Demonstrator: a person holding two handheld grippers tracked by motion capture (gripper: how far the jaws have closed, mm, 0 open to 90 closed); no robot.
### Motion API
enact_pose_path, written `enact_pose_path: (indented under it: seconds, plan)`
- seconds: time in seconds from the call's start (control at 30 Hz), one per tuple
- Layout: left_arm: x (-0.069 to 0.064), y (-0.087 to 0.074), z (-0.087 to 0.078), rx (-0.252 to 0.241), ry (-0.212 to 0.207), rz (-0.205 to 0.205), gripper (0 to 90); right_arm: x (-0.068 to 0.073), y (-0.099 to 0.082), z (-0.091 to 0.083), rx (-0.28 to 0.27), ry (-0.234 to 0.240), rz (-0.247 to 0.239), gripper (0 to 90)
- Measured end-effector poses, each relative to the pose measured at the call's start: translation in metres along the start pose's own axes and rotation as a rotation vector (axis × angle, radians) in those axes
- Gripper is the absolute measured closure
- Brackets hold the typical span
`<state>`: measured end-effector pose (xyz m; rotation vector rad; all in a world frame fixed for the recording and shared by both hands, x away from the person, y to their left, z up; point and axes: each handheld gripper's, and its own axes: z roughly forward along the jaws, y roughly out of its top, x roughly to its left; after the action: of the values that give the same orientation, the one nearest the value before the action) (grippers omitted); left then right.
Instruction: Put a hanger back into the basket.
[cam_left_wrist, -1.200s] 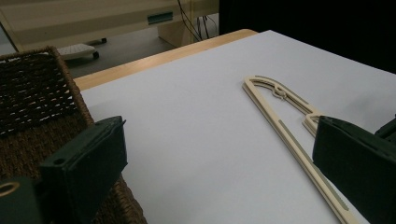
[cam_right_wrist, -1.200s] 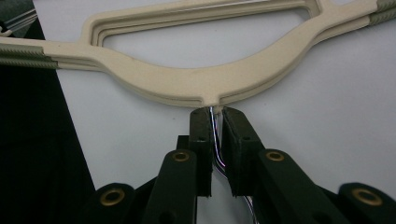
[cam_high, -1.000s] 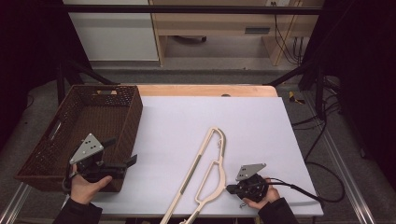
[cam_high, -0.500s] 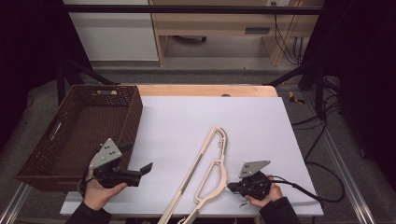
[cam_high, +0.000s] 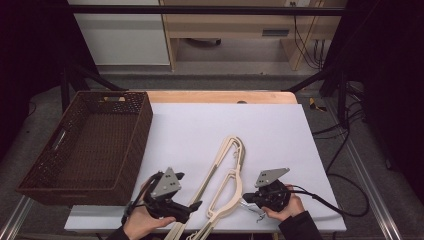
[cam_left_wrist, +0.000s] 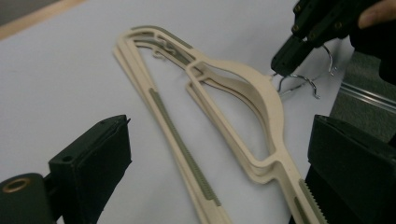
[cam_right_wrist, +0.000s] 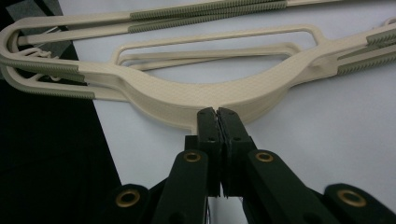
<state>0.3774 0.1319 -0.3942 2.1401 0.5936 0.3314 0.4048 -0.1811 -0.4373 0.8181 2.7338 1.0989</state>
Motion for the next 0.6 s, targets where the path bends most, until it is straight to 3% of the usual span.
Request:
enact_pose_path:
  seconds: [0.2, 0.43, 0.6]
  plan:
    - [-0.017, 0.008, 0.035, 0.083, -0.063, 0.025, 10.7, 0.001, 0.004, -0.002, 0.006, 0.002, 0.011, 88.9]
    - [-0.031, 0.016, 0.077, 0.201, -0.137, 0.084, 21.1, 0.002, 0.006, -0.005, 0.006, -0.002, 0.001, 88.9]
    - [-0.036, 0.015, 0.102, 0.259, -0.163, 0.070, 34.1, 0.002, 0.006, -0.004, 0.004, -0.002, 0.003, 88.9]
